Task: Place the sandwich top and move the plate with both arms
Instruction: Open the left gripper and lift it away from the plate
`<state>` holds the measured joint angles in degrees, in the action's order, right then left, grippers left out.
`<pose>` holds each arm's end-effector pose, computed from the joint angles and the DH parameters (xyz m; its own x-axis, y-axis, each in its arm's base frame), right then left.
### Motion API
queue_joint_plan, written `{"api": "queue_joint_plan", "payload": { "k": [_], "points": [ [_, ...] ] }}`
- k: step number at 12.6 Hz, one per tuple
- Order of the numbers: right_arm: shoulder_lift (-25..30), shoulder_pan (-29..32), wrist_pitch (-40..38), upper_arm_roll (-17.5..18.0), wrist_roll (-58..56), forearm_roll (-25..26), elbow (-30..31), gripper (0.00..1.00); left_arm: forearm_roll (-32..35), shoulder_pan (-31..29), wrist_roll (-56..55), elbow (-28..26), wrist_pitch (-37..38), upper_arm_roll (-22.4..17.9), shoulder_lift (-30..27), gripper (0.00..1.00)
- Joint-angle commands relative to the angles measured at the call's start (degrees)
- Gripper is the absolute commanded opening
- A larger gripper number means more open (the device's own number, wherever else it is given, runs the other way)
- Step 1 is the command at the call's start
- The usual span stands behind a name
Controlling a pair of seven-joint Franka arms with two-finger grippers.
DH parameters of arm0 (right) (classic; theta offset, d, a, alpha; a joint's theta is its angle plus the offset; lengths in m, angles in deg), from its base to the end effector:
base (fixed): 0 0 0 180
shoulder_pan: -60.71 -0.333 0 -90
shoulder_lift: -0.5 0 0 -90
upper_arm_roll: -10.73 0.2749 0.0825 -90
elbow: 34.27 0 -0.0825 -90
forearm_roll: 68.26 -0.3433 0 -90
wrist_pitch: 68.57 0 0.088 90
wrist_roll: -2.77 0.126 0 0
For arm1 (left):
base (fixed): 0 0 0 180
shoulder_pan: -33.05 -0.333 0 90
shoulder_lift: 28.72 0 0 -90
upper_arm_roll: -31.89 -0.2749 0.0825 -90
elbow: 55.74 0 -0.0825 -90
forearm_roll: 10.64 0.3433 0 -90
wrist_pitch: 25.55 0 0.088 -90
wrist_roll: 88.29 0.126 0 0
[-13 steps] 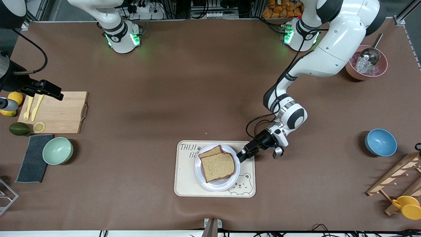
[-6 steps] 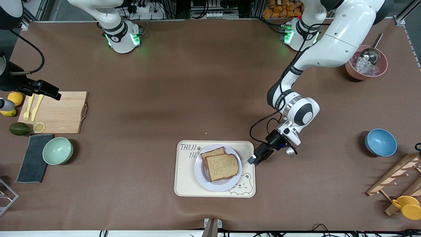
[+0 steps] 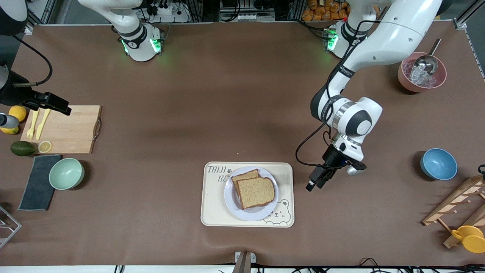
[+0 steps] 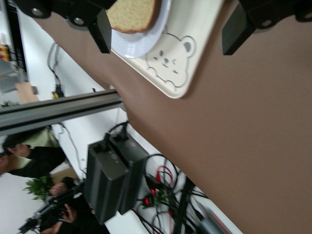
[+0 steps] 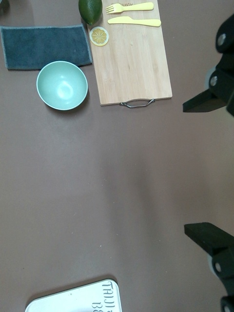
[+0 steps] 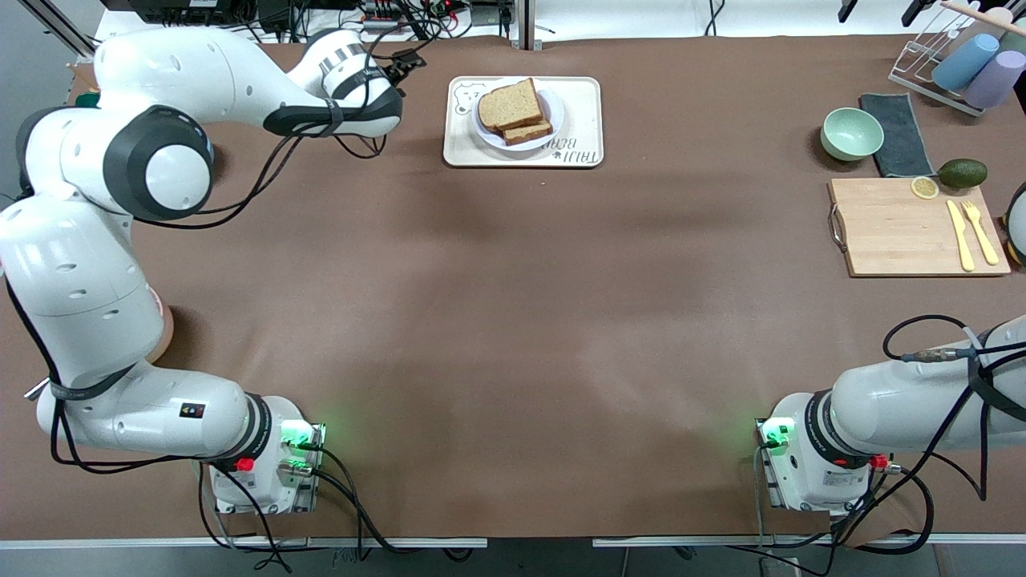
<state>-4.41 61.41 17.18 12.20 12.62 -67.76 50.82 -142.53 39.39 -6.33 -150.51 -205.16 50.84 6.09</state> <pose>0.5274 0.0054 0.5502 0.9848 -0.1584 -0.0719 -0.1574 -0.9873 0.0191 0.5783 -0.1831 0.2360 0.6867 0.6341 0.3554 0.2371 -0.6575 0.7152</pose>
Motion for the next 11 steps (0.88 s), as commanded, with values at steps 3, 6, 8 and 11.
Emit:
{"api": "queue_joint_plan", "payload": {
  "k": [3,6,8,11],
  "points": [
    [0.78,0.45,-0.41,0.28,-0.01,0.38,0.69,1.00,9.35,-1.15,0.66,-0.85,-6.88,-1.45,0.17,1.00],
    [0.78,0.36,-0.59,0.28,-0.01,0.38,0.78,1.00,19.44,-7.82,2.24,-0.94,-6.80,2.30,2.88,1.00],
    [0.69,0.36,-1.20,0.28,-0.01,0.38,0.69,1.00,28.40,-7.93,2.16,1.60,-6.80,2.14,7.80,1.00],
    [0.69,0.54,-2.26,0.28,-0.01,0.38,0.69,1.00,38.68,-10.03,1.90,4.07,-4.44,2.06,12.03,1.00]
  ]
}}
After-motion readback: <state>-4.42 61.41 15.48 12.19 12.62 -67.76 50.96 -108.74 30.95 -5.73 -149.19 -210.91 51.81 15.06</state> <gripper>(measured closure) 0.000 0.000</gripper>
